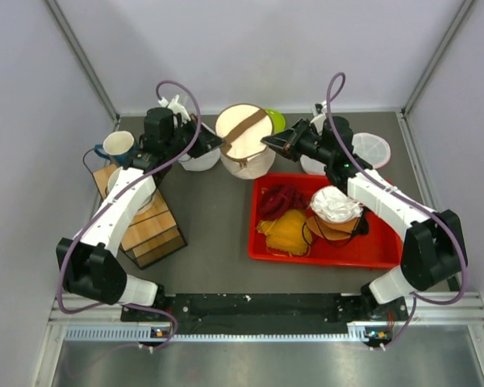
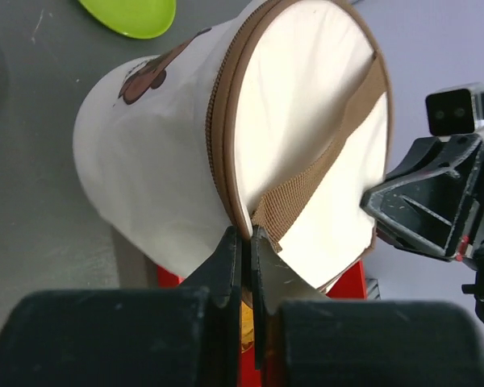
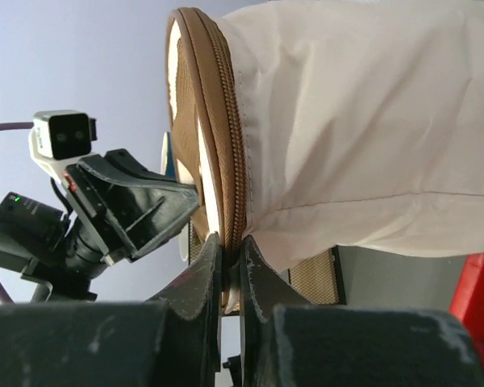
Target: Unzip the laundry bag and remove the bra
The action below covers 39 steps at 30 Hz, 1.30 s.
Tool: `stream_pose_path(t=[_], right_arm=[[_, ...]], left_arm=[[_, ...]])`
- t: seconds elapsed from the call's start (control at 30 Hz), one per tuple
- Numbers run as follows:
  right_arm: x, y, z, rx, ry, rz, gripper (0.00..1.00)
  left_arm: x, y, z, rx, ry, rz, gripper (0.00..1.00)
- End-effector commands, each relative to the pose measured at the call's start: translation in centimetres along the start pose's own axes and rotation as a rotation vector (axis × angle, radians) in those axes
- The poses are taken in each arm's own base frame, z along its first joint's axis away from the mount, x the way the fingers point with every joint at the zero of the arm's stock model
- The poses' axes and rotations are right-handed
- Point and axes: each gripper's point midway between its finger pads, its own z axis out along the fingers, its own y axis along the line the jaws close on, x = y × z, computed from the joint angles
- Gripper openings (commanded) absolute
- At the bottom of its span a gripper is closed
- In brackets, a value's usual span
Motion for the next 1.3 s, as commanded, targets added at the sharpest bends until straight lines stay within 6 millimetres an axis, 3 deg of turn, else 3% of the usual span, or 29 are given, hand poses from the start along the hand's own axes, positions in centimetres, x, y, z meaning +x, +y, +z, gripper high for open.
stream_pose_path(t=[0.0, 0.1, 0.17, 0.2, 0.23, 0.33, 0.43, 0.63, 0.73, 0.77, 0.97, 1.07, 1.1, 1.13, 1.17, 1.2, 1.23, 1.27], right_arm=[[-0.5, 3.1, -1.7, -0.067, -0.053, -0.082, 0.0], [-0.4, 2.4, -2.3, -0.029, -0.054, -0.143, 0.0], [-0.3, 2.5, -3.1, -0.01, -0.063, -0.183, 0.33], [0.0, 1.3, -3.5, 0.03, -0.055, -0.214, 0.48], [0.0, 0.8, -3.8, 0.054, -0.06, -0.219, 0.7], [0.4, -0.7, -5.0, 0.109, -0.076, -0.236, 0.92], [0.9, -1.7, -5.6, 0.124, -0.079, -0.214, 0.94], [2.1, -1.5, -4.0, 0.055, -0.031, -0.143, 0.89], [2.3, -0.8, -2.9, 0.015, -0.003, -0.133, 0.83], [2.2, 0.4, -2.6, -0.025, 0.0, -0.143, 0.82], [2.9, 0.7, -0.4, -0.046, 0.031, -0.113, 0.65], [2.6, 1.1, 0.1, -0.072, 0.016, -0.076, 0.44], [2.4, 1.1, 0.4, -0.077, 0.012, -0.052, 0.12], [2.3, 1.1, 0.6, -0.08, 0.008, -0.036, 0.0], [2.1, 1.1, 0.7, -0.081, -0.002, -0.019, 0.0], [1.9, 1.0, 1.0, -0.08, -0.011, 0.019, 0.0], [1.7, 0.8, 1.2, -0.071, -0.022, 0.035, 0.0], [1.1, 0.9, 1.4, -0.06, -0.045, 0.046, 0.0]], left_arm=[[-1.2, -4.3, -1.0, 0.157, -0.031, 0.042, 0.0], [-1.3, -4.5, -1.1, 0.158, -0.037, 0.04, 0.0], [-1.4, -4.6, -1.0, 0.159, -0.04, 0.037, 0.0], [-1.5, -4.7, -1.1, 0.162, -0.041, 0.037, 0.0], [-1.5, -4.8, -1.0, 0.169, -0.039, 0.04, 0.0], [-1.5, -4.9, -0.9, 0.165, -0.034, 0.025, 0.0], [-1.7, -5.1, -1.1, 0.17, -0.046, 0.029, 0.0], [-2.1, -5.4, -1.2, 0.177, -0.06, 0.047, 0.0], [-2.0, -5.4, -1.2, 0.173, -0.056, 0.052, 0.0], [-1.9, -5.3, -1.1, 0.171, -0.052, 0.056, 0.0], [-1.6, -4.9, -0.7, 0.167, -0.036, 0.055, 0.0], [-1.5, -4.8, -0.3, 0.172, -0.021, 0.069, 0.0], [-1.4, -4.4, 0.2, 0.167, -0.012, 0.076, 0.0], [-1.3, -4.0, 0.5, 0.152, 0.0, 0.079, 0.0], [-1.9, -4.2, 0.6, 0.144, -0.01, 0.119, 0.03], [-1.9, -3.1, 1.5, 0.106, 0.008, 0.124, 0.16], [-2.3, -2.7, 1.7, 0.065, 0.004, 0.14, 0.35], [-2.7, -2.4, 1.2, 0.015, 0.018, 0.168, 0.62]])
